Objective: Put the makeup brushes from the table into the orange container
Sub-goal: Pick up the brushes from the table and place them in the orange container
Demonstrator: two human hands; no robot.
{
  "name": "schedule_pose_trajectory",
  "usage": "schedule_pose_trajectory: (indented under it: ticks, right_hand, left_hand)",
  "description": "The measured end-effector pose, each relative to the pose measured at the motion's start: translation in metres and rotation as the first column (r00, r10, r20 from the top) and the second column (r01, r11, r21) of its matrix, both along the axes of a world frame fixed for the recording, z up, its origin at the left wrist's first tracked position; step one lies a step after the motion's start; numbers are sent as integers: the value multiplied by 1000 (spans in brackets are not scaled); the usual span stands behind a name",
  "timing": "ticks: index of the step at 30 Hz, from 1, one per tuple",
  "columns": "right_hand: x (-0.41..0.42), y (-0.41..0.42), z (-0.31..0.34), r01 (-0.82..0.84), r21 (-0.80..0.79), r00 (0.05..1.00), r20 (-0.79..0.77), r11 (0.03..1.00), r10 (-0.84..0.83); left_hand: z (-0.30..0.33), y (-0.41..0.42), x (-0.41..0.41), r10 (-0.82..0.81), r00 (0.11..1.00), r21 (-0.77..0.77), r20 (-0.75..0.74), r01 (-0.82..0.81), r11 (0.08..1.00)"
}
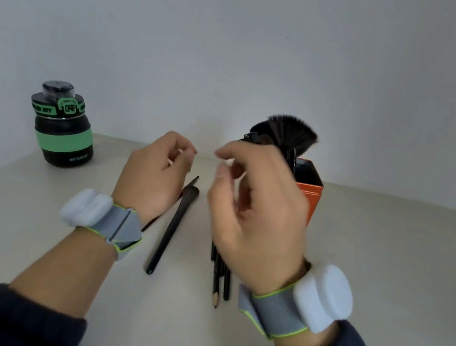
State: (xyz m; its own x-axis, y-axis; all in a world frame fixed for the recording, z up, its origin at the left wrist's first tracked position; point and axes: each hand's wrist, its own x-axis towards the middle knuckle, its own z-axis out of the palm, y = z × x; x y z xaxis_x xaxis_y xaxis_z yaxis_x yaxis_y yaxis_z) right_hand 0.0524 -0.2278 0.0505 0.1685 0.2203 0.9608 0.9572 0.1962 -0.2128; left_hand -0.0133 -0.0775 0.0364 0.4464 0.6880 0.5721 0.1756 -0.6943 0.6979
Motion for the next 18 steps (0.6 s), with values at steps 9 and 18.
schedule_pose_trajectory:
  ticks: [9,18]
  right_hand:
    - [-17,25,-39,198,-742,980,138,640,-144]
    - [-27,45,-42,173,-882,979,106,439,-174]
  left_hand:
    - [-22,25,-8,22,748,-30,-663,-56,998]
    - [-25,31,-6,137,758,-44,-638,-214,976]
